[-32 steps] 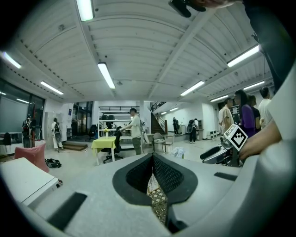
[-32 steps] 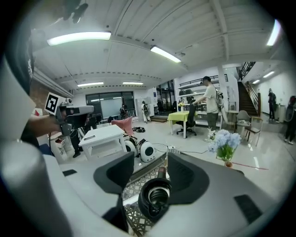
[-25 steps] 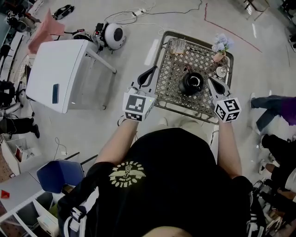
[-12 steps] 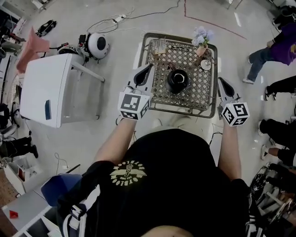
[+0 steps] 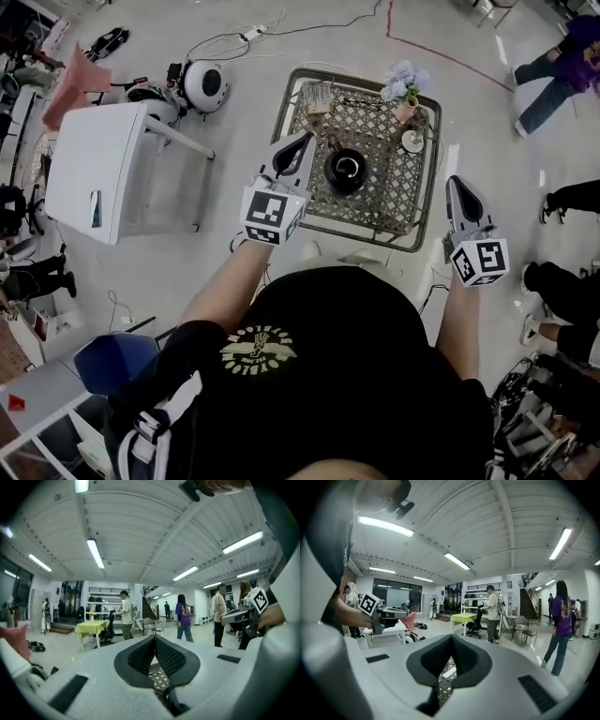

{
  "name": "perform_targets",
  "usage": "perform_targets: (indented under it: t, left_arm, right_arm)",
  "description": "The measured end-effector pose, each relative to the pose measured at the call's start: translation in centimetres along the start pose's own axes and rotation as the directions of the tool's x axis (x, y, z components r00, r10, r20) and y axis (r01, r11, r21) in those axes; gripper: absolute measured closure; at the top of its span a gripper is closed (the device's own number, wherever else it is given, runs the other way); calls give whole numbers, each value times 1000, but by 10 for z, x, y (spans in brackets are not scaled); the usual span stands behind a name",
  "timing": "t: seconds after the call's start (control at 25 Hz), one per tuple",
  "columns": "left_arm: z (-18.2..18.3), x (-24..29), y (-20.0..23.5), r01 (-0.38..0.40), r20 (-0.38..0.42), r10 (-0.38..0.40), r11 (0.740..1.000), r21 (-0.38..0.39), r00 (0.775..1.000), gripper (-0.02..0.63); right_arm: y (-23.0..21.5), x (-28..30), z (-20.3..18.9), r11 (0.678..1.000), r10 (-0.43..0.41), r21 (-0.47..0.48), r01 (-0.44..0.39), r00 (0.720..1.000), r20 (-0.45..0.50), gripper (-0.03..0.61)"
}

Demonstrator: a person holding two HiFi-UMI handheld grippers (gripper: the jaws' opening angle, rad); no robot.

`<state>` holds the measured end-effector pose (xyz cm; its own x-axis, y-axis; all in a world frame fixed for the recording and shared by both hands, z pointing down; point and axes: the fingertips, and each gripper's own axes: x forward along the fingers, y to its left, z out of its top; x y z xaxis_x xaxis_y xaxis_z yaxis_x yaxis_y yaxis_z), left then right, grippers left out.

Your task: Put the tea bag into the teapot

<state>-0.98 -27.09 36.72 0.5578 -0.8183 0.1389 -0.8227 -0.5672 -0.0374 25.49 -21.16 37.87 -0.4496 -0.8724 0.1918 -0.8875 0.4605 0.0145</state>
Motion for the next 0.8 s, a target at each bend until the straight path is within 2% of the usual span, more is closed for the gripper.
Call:
perform_targets:
  t: [0.08,0.2,0.36,0.6,0.8]
  left_arm:
    - [4,7,-5,-32,8,32,999,5,999,618]
    - [12,13,-16,-43,30,45,996,-73,999,618]
    - [17,9,-24,-67,32,69,996,-66,997,618]
    - [10,-18,-17,-168,9,169,982,-86,986,618]
    - [8,-29,-6,-170,15,172,979,-110,985,618]
  right_arm:
    - [-8,-1,4,1000,24,-15,-23,1000,16,569]
    - [-23,-4,1,998,56,-24,-55,998,22,569]
    - [-31,2,-11,993,116,-4,-115,993,30,569]
    - [-30,6,-17,983,181,6,-181,983,35,569]
    - [-21,4,-14,982,188,7,-189,981,49,569]
